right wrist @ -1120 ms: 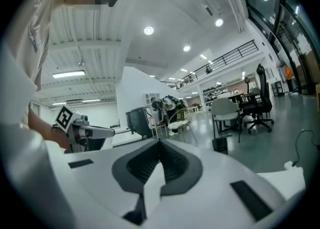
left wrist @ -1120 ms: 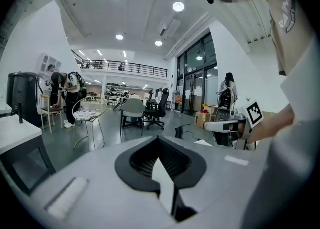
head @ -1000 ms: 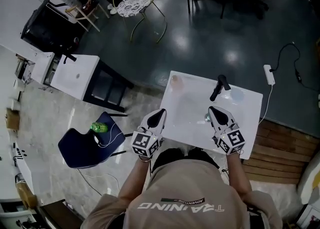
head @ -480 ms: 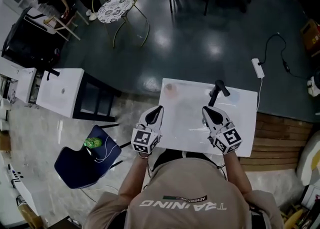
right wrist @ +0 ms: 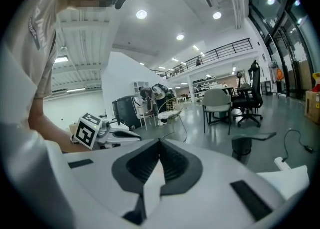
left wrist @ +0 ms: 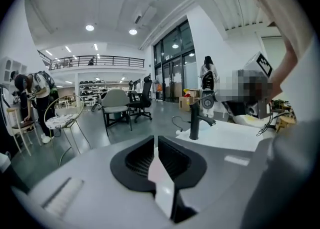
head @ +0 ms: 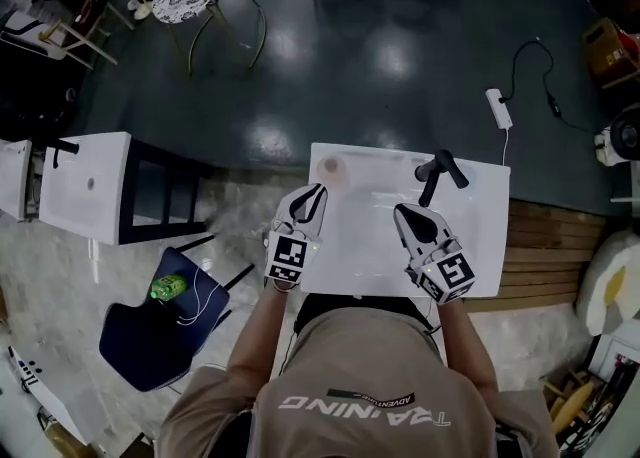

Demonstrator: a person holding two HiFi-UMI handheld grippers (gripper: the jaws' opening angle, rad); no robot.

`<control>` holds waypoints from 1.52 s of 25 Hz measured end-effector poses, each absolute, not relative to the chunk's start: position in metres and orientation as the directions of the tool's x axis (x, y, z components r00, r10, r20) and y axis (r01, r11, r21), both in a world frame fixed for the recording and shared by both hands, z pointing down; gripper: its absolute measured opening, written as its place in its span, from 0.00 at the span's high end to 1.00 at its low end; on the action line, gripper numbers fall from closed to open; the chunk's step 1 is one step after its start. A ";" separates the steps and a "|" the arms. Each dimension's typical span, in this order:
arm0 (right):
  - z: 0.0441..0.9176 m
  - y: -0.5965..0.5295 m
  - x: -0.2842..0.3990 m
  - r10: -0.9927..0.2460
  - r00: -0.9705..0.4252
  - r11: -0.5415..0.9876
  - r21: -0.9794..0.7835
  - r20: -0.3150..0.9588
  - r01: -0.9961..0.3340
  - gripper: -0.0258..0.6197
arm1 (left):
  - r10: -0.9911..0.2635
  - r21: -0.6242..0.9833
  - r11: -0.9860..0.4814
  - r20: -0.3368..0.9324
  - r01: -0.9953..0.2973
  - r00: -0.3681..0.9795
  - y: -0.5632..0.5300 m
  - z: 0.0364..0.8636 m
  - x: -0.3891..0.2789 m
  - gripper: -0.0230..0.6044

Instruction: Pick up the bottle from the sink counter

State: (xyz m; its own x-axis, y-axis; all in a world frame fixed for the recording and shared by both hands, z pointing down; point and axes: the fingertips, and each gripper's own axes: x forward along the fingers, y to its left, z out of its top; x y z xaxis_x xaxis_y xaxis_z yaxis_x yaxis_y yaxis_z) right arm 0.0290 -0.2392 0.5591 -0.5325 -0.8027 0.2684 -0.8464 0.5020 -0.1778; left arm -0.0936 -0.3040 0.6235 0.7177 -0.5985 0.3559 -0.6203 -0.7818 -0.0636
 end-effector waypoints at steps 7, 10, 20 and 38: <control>0.574 -0.250 0.023 -0.778 -0.564 0.527 -0.203 0.277 -0.826 0.95 | -0.602 0.082 -0.748 0.332 -0.658 0.726 -0.324 0.658 -0.091 0.76; 0.582 -0.258 0.026 -0.768 -0.580 0.544 -0.200 0.272 -0.815 0.95 | -0.623 0.103 -0.724 0.326 -0.682 0.711 -0.335 0.671 -0.088 0.75; 0.601 -0.263 0.023 -0.714 -0.619 0.596 -0.178 0.327 -0.783 0.95 | -0.622 0.085 -0.739 0.295 -0.668 0.726 -0.354 0.692 -0.073 0.75; 0.623 -0.255 0.028 -0.682 -0.624 0.605 -0.187 0.382 -0.774 0.95 | -0.594 0.116 -0.770 0.228 -0.627 0.771 -0.357 0.694 -0.065 0.75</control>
State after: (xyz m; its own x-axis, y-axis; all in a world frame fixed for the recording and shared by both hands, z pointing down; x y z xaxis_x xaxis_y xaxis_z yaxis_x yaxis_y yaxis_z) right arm 0.0276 -0.2552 0.6227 -0.6243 -0.6817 0.3815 -0.7743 0.6046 -0.1867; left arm -0.0648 -0.3567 0.6935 0.7714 -0.5939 0.2283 -0.6273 -0.7701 0.1162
